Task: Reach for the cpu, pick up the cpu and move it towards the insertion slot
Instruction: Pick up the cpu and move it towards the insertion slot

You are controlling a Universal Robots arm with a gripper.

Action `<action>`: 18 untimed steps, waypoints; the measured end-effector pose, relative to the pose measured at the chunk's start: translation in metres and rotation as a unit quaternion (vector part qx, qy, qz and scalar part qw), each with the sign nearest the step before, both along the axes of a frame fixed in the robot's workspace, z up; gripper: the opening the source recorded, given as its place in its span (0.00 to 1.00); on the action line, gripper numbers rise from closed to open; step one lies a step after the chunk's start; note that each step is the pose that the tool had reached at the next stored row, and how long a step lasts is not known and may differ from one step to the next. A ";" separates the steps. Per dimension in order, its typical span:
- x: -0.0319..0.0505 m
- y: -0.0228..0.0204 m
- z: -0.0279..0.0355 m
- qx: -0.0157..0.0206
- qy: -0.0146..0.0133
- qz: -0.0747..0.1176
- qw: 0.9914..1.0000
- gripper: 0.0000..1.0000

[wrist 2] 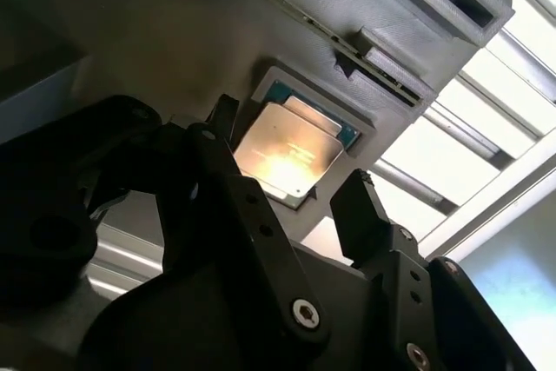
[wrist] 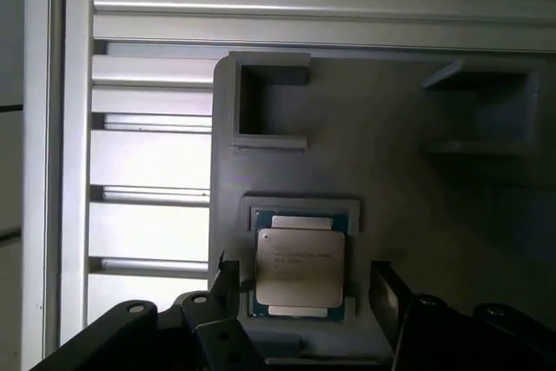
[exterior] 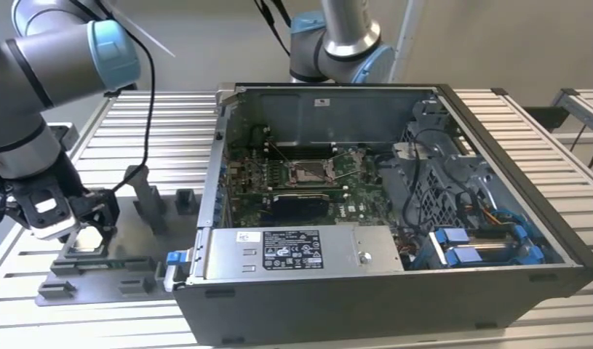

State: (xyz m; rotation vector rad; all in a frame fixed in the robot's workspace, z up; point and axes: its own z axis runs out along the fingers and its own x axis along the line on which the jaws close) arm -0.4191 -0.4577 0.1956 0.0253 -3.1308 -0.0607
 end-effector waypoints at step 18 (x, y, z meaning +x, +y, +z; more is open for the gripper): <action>-0.0001 0.0014 -0.0081 0.000 0.000 -0.001 1.000 1.00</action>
